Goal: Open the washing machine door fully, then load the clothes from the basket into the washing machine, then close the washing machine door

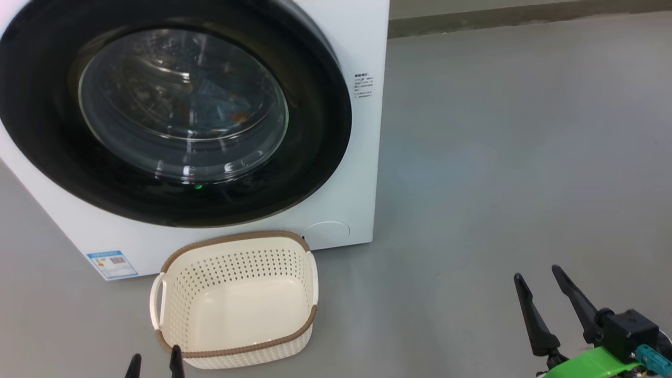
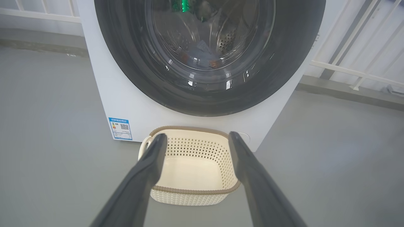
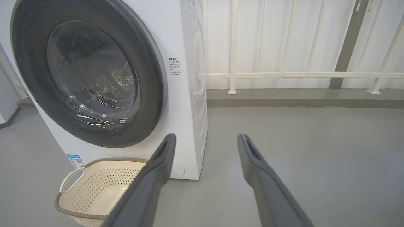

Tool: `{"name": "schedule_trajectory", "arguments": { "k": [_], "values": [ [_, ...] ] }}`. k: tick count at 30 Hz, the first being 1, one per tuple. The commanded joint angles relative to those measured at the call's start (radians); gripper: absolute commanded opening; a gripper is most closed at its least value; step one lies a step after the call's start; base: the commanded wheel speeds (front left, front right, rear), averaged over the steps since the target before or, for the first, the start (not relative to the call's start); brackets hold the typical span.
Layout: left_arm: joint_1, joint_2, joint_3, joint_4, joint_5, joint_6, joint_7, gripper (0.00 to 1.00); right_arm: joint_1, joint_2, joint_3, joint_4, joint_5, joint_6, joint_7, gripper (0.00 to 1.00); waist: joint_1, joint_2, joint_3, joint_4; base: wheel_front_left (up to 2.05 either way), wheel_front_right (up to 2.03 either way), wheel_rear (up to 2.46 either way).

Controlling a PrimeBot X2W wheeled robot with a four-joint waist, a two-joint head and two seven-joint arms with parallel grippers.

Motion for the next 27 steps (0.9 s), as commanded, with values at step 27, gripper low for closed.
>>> {"name": "schedule_trajectory", "arguments": {
  "k": [27],
  "values": [
    [0.019,0.01,0.054,-0.039,0.035,-0.006,-0.006,1.0,0.039,0.027,-0.039,0.014,-0.029,-0.006,-0.005,1.0,0.0001,-0.0001,-0.041,0.022,0.0,0.0,0.0]
  ]
}}
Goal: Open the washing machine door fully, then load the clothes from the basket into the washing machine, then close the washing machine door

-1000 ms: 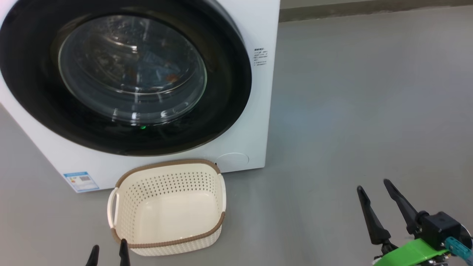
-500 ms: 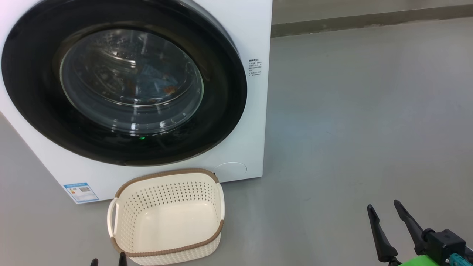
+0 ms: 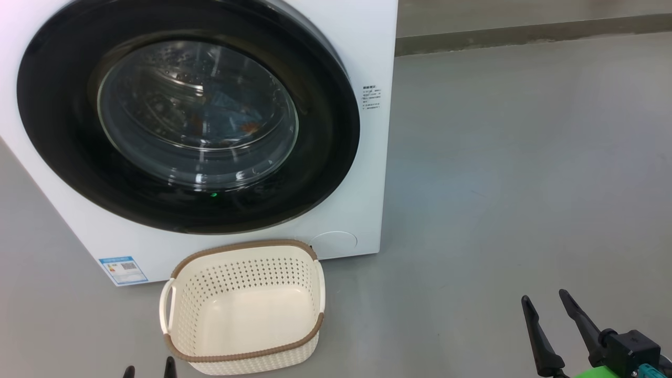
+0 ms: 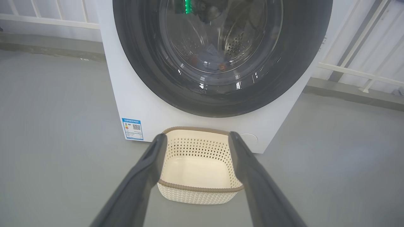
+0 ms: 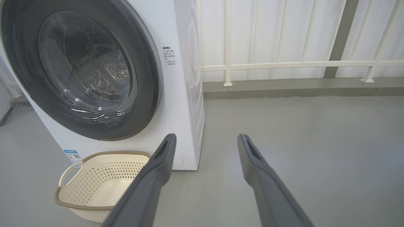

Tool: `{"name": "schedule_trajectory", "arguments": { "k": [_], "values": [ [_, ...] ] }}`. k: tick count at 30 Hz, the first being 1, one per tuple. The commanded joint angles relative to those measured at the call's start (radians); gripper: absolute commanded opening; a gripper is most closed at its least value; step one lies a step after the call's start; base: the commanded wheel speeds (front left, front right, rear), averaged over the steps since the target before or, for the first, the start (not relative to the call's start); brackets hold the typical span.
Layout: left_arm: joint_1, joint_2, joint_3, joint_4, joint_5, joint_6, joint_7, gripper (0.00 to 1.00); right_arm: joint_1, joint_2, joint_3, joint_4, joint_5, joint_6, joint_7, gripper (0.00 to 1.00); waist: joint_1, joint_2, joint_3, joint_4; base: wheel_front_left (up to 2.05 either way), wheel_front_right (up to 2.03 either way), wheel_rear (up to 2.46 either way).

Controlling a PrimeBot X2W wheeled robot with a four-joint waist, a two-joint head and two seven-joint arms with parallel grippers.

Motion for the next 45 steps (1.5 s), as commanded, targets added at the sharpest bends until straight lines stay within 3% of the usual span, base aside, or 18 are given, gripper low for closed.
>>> {"name": "schedule_trajectory", "arguments": {
  "k": [1,14,15,22,26,31,45],
  "values": [
    [-0.026,0.009,0.038,-0.028,0.019,-0.006,-0.006,1.0,-0.02,-0.01,0.019,-0.022,-0.002,-0.006,-0.005,1.0,0.0,0.0,0.0,0.005,0.0,0.0,0.0],
    [-0.027,0.009,0.037,-0.027,0.017,-0.01,-0.006,1.0,-0.021,-0.004,0.024,-0.021,-0.003,-0.006,-0.005,1.0,0.0,0.0,0.001,0.021,0.0,0.0,0.0],
    [0.0,0.0,0.007,-0.002,0.015,-0.009,0.0,0.0,0.0,0.005,0.002,0.0,0.0,0.0,0.0,0.0,0.0,0.0,0.001,0.021,0.0,0.0,0.0],
    [-0.004,-0.014,0.006,0.049,-0.014,-0.01,0.011,0.0,0.001,0.019,0.001,0.056,0.031,0.0,0.011,0.0,0.0003,0.0,0.001,0.022,0.0,0.0,0.0],
    [-0.012,-0.013,0.009,0.05,-0.057,-0.013,0.023,0.0,-0.004,0.021,-0.001,0.054,0.077,0.0,0.024,0.0,0.0023,0.0,0.001,0.022,0.0,0.0,0.0],
    [-0.024,-0.012,0.013,0.052,-0.109,-0.016,0.037,0.0,-0.01,0.024,-0.003,0.054,0.133,0.0,0.037,0.0,0.0002,0.0,0.005,0.022,0.0,0.0,0.0],
    [-0.059,-0.01,0.026,0.059,-0.257,-0.025,0.077,0.0,-0.029,0.031,-0.01,0.055,0.291,-0.001,0.078,0.0,0.0001,0.0,0.012,0.022,0.0,0.0,0.0]
  ]
}}
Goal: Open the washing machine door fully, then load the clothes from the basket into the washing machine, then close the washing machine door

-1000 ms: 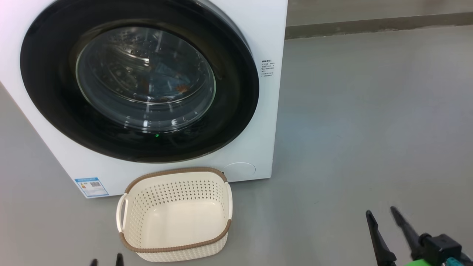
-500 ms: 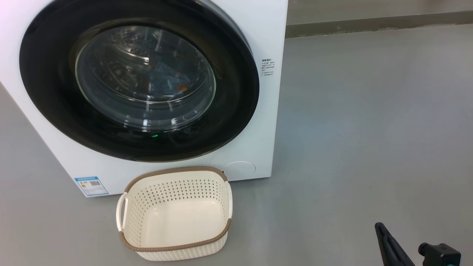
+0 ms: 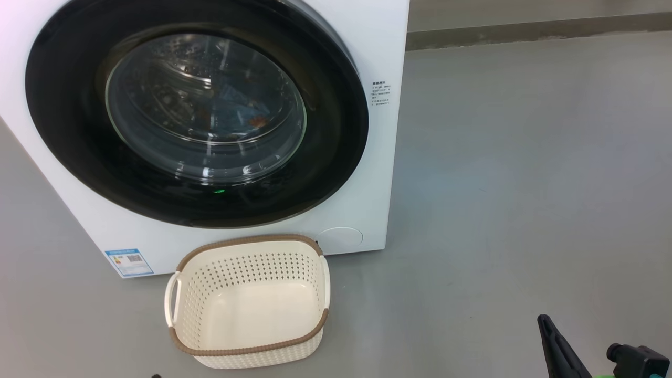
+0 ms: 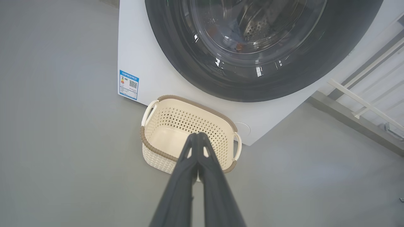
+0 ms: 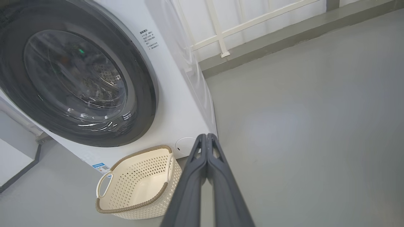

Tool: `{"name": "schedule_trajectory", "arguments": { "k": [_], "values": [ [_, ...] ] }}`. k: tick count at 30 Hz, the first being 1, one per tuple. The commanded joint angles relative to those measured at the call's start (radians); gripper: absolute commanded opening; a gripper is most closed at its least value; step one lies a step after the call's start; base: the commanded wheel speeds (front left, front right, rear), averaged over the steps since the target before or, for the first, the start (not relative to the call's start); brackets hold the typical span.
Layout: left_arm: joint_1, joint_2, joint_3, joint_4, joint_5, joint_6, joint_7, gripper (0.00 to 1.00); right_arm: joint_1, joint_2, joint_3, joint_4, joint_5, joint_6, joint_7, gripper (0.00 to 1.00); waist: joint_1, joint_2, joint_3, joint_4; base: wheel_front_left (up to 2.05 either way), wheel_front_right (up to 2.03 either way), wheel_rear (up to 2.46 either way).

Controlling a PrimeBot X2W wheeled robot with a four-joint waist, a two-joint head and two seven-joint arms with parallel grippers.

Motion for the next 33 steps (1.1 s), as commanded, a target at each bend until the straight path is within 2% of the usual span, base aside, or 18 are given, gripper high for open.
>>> {"name": "schedule_trajectory", "arguments": {
  "k": [1,33],
  "values": [
    [-0.046,0.014,0.015,-0.018,-0.037,-0.009,0.008,0.0,-0.046,-0.004,-0.006,-0.022,0.043,-0.001,0.009,0.0,0.0,0.0,0.001,0.0,0.0,0.0,0.0],
    [-0.126,0.02,0.045,-0.001,-0.375,-0.03,0.102,0.0,-0.091,0.013,-0.024,-0.02,0.405,-0.003,0.103,0.0,-0.0001,0.0,0.015,0.001,0.0,0.0,0.0]
  ]
}}
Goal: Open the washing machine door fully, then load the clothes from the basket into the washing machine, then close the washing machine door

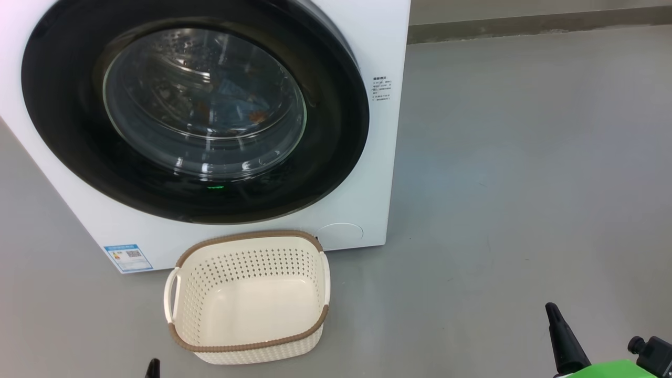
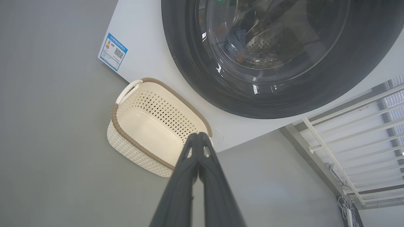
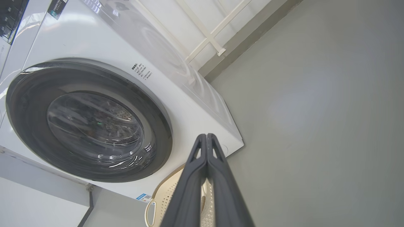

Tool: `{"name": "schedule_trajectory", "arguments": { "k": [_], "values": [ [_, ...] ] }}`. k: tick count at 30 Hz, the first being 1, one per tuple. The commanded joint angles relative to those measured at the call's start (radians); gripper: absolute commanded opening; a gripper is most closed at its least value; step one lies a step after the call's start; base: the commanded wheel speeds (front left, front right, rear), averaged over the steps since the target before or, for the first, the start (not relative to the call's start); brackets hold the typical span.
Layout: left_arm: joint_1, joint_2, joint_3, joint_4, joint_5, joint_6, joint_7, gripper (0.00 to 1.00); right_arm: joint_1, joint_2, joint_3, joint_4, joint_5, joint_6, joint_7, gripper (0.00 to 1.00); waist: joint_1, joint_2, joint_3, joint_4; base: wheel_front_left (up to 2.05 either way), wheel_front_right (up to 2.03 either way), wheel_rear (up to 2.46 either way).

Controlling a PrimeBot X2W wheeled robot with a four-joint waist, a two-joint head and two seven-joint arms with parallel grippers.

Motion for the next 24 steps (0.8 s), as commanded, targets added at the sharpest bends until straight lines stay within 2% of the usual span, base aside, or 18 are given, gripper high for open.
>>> {"name": "schedule_trajectory", "arguments": {
  "k": [1,24],
  "values": [
    [-0.055,0.018,0.023,-0.018,-0.031,-0.008,0.008,0.0,-0.052,-0.004,0.003,-0.022,0.038,-0.003,0.009,0.0,0.0,-0.0001,0.001,0.0,0.0,0.0,0.0],
    [-0.11,0.022,0.043,-0.006,-0.264,-0.023,0.072,0.0,-0.083,0.008,-0.009,-0.021,0.287,-0.004,0.073,0.0,0.0,-0.0001,0.01,0.001,0.0,0.0,0.0]
  ]
}}
